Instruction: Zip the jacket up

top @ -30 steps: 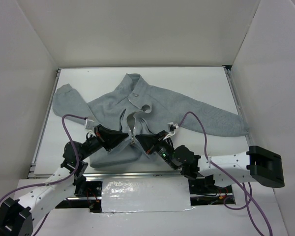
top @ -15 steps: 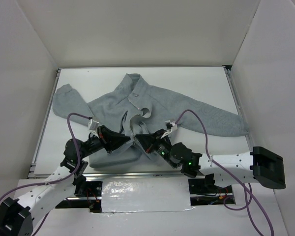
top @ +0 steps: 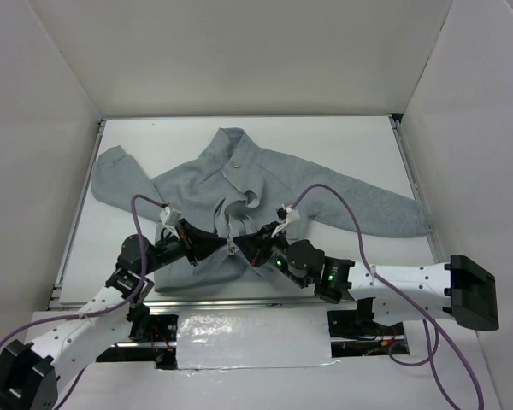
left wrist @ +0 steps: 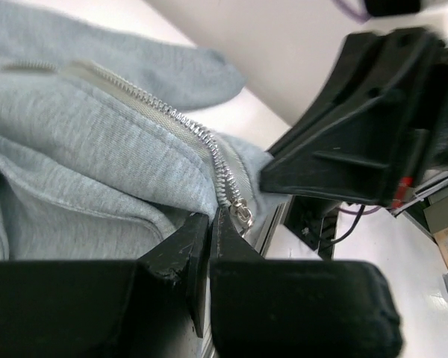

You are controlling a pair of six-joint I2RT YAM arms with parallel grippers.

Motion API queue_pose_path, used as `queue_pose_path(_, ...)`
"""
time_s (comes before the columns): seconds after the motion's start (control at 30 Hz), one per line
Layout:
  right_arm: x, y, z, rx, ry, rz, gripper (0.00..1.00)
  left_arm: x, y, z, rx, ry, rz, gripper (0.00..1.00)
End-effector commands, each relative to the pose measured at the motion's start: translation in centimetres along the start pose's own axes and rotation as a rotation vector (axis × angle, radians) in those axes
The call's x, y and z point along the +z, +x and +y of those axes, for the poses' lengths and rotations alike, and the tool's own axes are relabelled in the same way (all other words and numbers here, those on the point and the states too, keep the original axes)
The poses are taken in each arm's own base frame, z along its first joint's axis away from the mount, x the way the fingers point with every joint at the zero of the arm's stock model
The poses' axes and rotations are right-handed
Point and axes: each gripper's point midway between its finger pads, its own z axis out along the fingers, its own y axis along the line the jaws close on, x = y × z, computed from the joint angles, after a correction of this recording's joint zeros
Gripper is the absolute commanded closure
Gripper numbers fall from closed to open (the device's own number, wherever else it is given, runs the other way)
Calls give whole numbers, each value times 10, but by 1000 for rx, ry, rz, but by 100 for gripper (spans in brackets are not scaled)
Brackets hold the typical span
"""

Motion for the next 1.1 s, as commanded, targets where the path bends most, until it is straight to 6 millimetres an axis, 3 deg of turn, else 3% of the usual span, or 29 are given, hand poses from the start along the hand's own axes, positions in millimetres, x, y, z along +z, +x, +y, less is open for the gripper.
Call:
queue_pose_path(0.0, 8, -7, 19, 22, -25, 28, 100, 3, 3, -3, 1, 36, -14, 100)
queue_pose_path(0.27, 24, 56, -18, 25, 97, 197, 100, -7, 42, 14, -118, 1, 22, 100)
queue_pose_path(0.4, 27, 76, -34, 25, 135, 241, 100, -8, 47, 13, -137, 8, 22, 100)
queue_pose_path(0.6, 28, 104, -71, -7, 238, 307, 100, -21, 86, 42, -202, -126, 87, 100)
queue_pose_path(0.73, 21, 128, -92, -24, 287, 377, 100, -24, 104, 50, -235, -163, 136, 100)
queue_pose_path(0.87, 14, 136, -98, -10, 280, 397, 100, -24, 127, 58, -274, -206, 212, 100)
queue_pose_path(1.07, 11, 128, -102, -5, 289, 367, 100, -25, 158, 59, -330, -212, 310, 100)
